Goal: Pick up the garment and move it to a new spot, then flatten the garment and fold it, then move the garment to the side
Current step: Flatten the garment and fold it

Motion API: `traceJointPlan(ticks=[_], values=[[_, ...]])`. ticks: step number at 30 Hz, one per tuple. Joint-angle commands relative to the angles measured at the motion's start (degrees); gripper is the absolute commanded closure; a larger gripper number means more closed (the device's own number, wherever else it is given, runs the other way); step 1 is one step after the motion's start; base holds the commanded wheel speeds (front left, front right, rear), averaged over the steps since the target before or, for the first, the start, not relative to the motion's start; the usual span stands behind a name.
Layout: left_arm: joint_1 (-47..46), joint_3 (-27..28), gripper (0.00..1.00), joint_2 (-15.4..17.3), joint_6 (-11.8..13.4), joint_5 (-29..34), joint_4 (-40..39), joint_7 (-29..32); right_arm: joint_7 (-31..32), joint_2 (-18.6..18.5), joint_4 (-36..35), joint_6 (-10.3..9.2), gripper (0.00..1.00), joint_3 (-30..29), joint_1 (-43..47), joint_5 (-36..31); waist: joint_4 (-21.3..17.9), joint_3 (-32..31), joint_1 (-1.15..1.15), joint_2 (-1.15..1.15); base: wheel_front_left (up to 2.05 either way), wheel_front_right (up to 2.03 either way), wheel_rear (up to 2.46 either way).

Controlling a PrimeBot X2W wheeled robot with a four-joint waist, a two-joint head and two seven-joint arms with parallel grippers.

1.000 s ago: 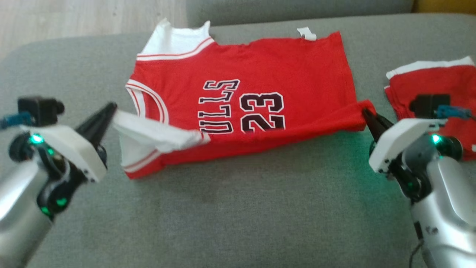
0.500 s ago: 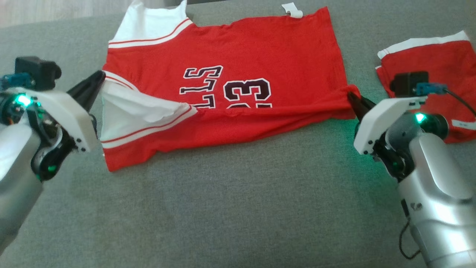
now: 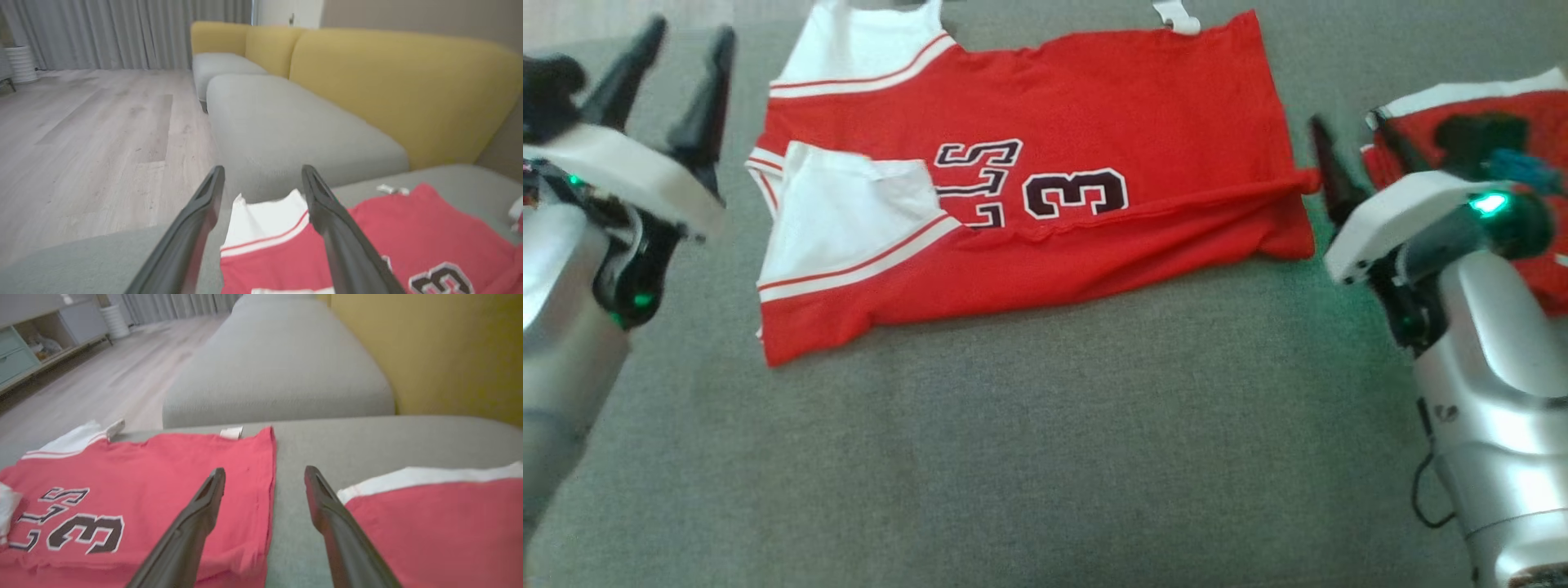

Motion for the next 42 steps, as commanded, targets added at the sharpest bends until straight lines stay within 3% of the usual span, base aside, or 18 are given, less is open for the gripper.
traceJointPlan(ticks=[1,2,4,8,15,21,30,36,42], values=[[-2.8,3.9,0.00,1.1,0.3,-2.0,-0.6,-1.8,-2.6,0.0,-2.2,-0.03,0.00,-0.1,-1.8,-0.9,0.6,-0.8,-0.01,0.00,0.00,0.00,0.00],[-1.8,5.8,0.00,-0.4,0.2,-4.8,-1.1,-4.5,-7.4,-0.4,-3.1,-0.03,0.00,-1.2,-1.3,-3.1,1.0,-1.8,-0.01,0.00,0.00,0.00,0.00],[-0.8,6.7,0.00,-0.6,0.2,-4.6,-1.8,-6.6,-11.3,0.3,-4.1,-0.03,0.00,-3.5,-0.6,-3.5,1.5,-3.1,-0.01,0.00,0.00,0.00,0.00],[2.7,10.3,0.00,-2.4,2.9,-3.2,-5.3,-8.4,-16.6,2.2,-8.3,-0.03,0.00,-7.2,1.9,-5.2,2.6,-6.0,-0.01,0.00,0.00,0.00,0.00],[16.8,21.7,0.00,-9.0,10.5,8.5,-21.1,-8.5,-18.5,6.3,-23.2,-0.03,0.00,-12.7,11.4,-6.2,5.0,-10.4,-0.01,0.00,0.00,0.00,0.00],[28.8,24.8,0.00,-14.4,13.6,16.9,-27.0,-8.5,-19.6,6.6,-29.0,-0.03,0.00,-11.4,22.0,-2.3,6.5,-12.2,-0.01,0.00,0.00,0.00,0.00],[41.4,29.7,0.00,-20.7,13.0,23.8,-25.8,-8.5,-21.6,6.6,-26.8,-0.03,0.00,-9.3,32.3,1.2,6.8,-12.1,-0.01,0.00,0.00,0.00,0.00],[41.6,33.5,0.00,-22.7,11.0,26.8,-23.6,-8.5,-21.7,6.6,-28.4,-0.03,0.00,-9.1,31.2,0.7,5.8,-10.7,-0.01,0.00,0.00,0.00,0.00],[39.7,34.1,0.00,-23.1,10.5,27.6,-17.2,-8.4,-21.7,6.6,-29.0,-0.03,0.00,-8.5,30.1,0.6,4.6,-9.3,-0.01,0.00,0.00,0.00,0.00]])
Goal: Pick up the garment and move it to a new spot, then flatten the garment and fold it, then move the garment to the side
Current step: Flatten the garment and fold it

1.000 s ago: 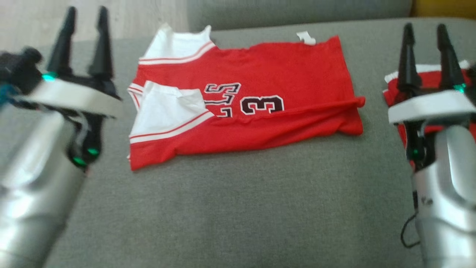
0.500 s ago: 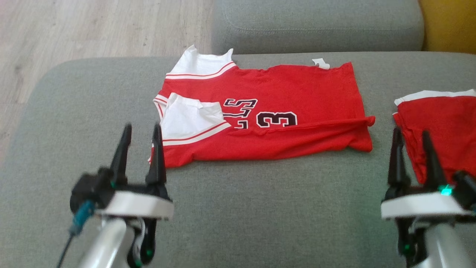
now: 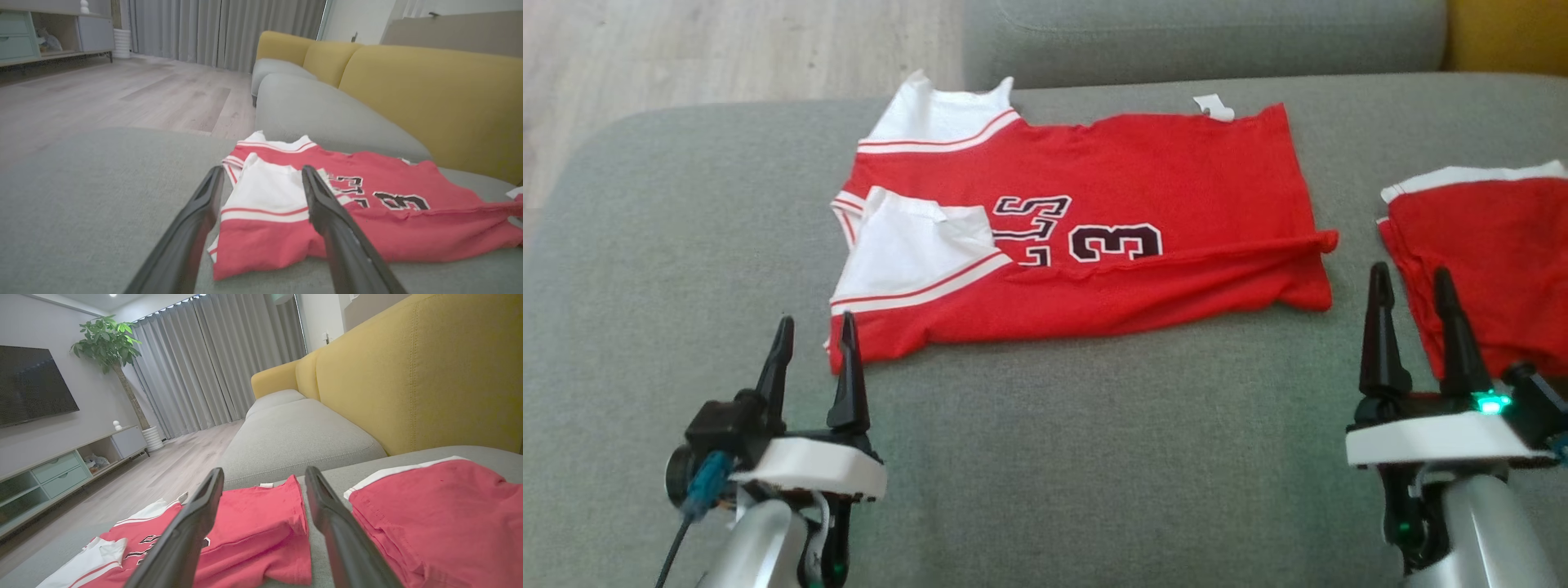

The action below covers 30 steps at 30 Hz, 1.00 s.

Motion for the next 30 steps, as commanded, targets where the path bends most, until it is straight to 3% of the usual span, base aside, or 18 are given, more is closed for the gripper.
traceJointPlan(ticks=[1,9,20,21,22,23,30], values=[[-3.5,2.2,0.00,0.5,0.0,0.3,0.3,0.2,-0.6,-0.2,-2.1,-0.03,0.00,1.9,-2.4,-0.2,-0.7,0.8,0.00,0.00,0.00,0.00,0.00],[-9.0,2.9,0.00,1.0,0.5,-1.5,13.5,6.2,-0.6,-0.2,-2.6,-0.03,0.00,3.9,-3.3,1.1,-3.1,4.4,0.00,0.00,0.00,0.00,0.00],[-14.9,1.2,0.00,1.8,-0.7,-1.6,28.8,12.2,-0.6,-0.2,-2.8,-0.03,0.00,6.4,-4.3,3.4,-5.1,7.3,0.00,0.00,0.00,0.00,0.00],[-15.2,1.1,0.11,1.7,-0.8,-1.7,29.7,12.7,-0.6,-0.2,-2.8,-0.03,0.00,6.4,-4.4,3.5,-5.2,7.3,0.00,0.00,0.00,0.00,0.00],[-15.4,0.8,0.82,1.6,-1.1,-1.8,30.5,13.3,-0.6,-0.2,-2.8,-0.03,0.00,6.2,-4.5,3.5,-5.1,7.2,0.00,0.00,0.00,0.00,0.00],[-15.6,0.5,1.00,1.4,-1.4,-1.8,31.2,13.7,-0.6,-0.2,-2.7,-0.03,0.00,6.1,-4.5,3.5,-5.0,7.1,0.00,0.00,0.00,0.00,0.00],[-16.9,0.7,1.00,0.6,-2.6,-2.2,30.4,8.1,-0.6,-0.2,-0.9,-0.03,0.00,5.7,-4.8,2.7,-3.4,5.4,0.00,0.00,0.00,0.00,0.00]])
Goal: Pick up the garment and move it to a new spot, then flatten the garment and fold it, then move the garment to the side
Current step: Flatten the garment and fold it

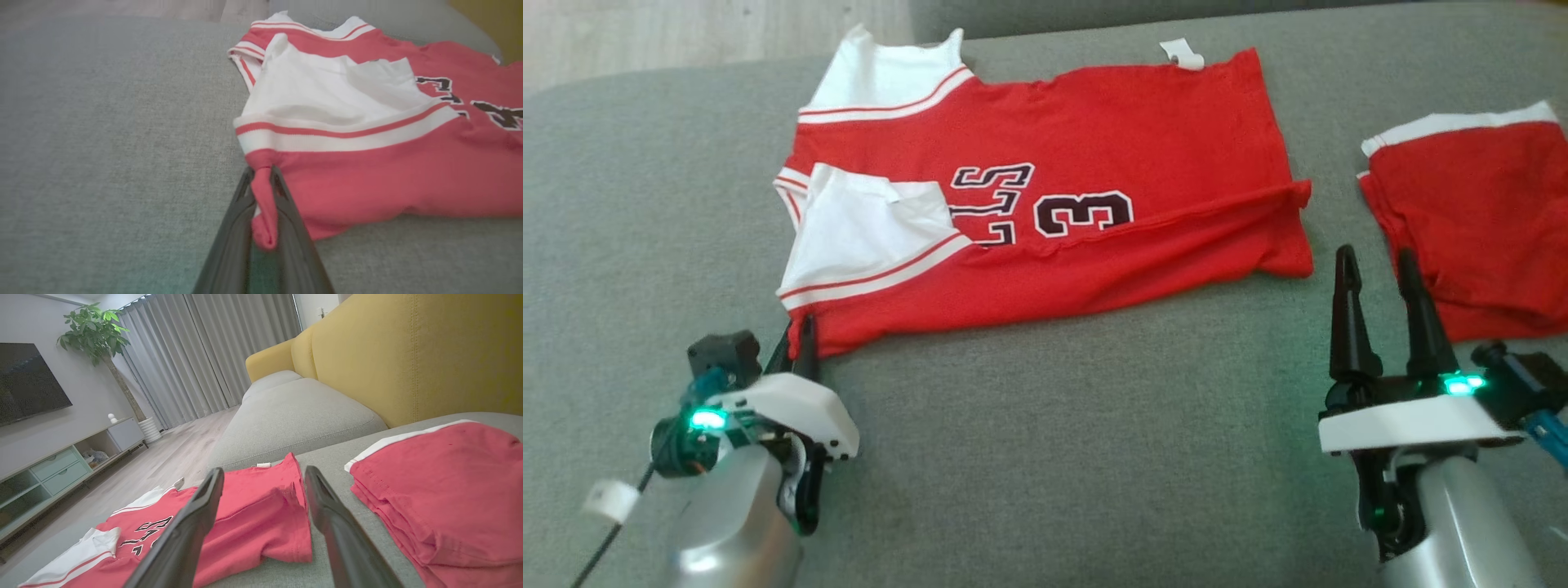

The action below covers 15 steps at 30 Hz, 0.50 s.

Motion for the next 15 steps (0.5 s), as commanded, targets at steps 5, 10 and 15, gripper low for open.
traceJointPlan(ticks=[5,10,15], values=[[-1.7,1.0,1.00,1.5,-1.7,1.5,-7.1,-7.7,-0.1,-0.2,4.5,-0.03,0.00,-0.1,-3.7,-2.2,1.7,-1.5,0.00,0.00,0.00,0.00,0.00],[-2.7,-0.8,1.00,2.5,-2.4,5.2,-15.2,-9.2,4.2,-0.2,12.3,-0.03,0.00,-1.9,-8.7,-4.0,3.2,-1.7,0.00,0.00,0.00,0.00,0.00],[-2.5,-1.8,1.00,2.7,-2.9,6.3,-19.7,-9.3,7.0,-0.2,20.6,-0.03,0.00,-5.5,-13.9,-2.6,4.2,-1.2,0.00,0.00,0.00,0.00,0.00]])
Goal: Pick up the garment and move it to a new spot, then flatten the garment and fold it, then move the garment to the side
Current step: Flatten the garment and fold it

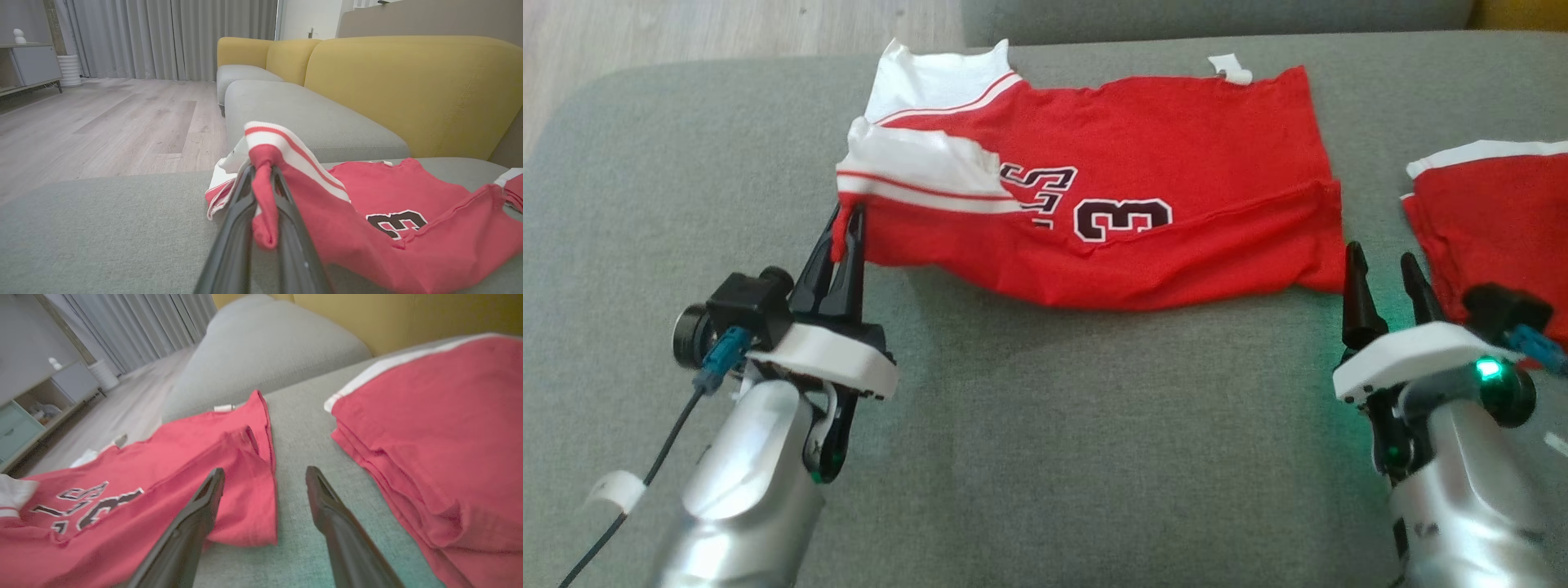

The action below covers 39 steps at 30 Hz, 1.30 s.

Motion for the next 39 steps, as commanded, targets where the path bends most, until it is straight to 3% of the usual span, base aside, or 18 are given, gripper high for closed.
traceJointPlan(ticks=[1,5,10,11,12,13,20,26,33,39], values=[[-2.2,1.6,1.00,1.8,-0.1,0.3,-2.2,-0.6,0.4,-0.2,-0.3,-0.03,0.00,0.9,-2.3,-0.9,0.3,0.3,0.00,0.00,0.00,0.00,0.00],[-2.0,1.1,1.00,1.7,-0.1,0.6,-5.6,-0.6,3.2,-0.2,11.8,-0.03,0.00,-1.5,-9.6,-4.4,1.2,1.6,0.00,0.00,0.00,0.00,0.00],[-1.8,0.6,1.00,1.5,-0.1,0.7,-7.2,-0.6,3.8,-0.2,21.1,-0.03,0.00,-1.5,-14.9,-8.5,1.9,2.4,0.00,0.00,0.00,0.00,0.00],[-1.8,0.5,1.00,1.6,-0.1,0.7,-7.2,-0.6,3.8,-0.2,22.6,-0.03,0.35,-1.0,-15.7,-9.0,2.0,2.5,0.00,0.00,0.00,0.00,0.00],[-1.6,0.5,1.00,1.7,0.0,0.7,-7.1,-0.6,3.6,-0.2,23.8,-0.03,0.95,-0.3,-16.3,-9.2,2.1,2.4,0.00,0.00,0.00,0.00,0.00],[-1.5,0.6,1.00,1.8,0.1,0.6,-6.9,-0.6,3.0,-0.2,24.7,-0.03,1.00,0.3,-16.8,-9.3,2.2,2.3,0.00,0.00,0.00,0.00,0.00],[0.7,0.6,1.00,2.9,0.8,-0.1,-3.5,1.1,-3.4,-0.2,28.5,-0.03,1.00,-1.2,-16.9,-11.1,1.4,-0.7,0.00,0.00,0.00,0.00,0.00],[4.0,0.5,1.00,3.9,1.0,-1.3,-1.0,3.3,-5.3,-0.2,28.8,-0.03,1.00,-3.6,-14.4,-11.3,0.8,-4.9,0.00,0.00,0.00,0.00,0.00],[9.6,-1.0,1.00,5.1,0.2,-2.7,-0.8,8.1,-1.2,-0.2,26.1,-0.03,1.00,-4.0,-8.9,-11.1,0.2,-9.1,0.00,0.00,0.00,0.00,0.00],[14.1,-2.1,1.00,6.5,0.7,-3.6,-3.5,13.1,5.2,-0.2,18.9,-0.03,1.00,-3.8,-1.9,-8.9,0.1,-11.3,0.00,0.00,0.00,0.00,0.00]])
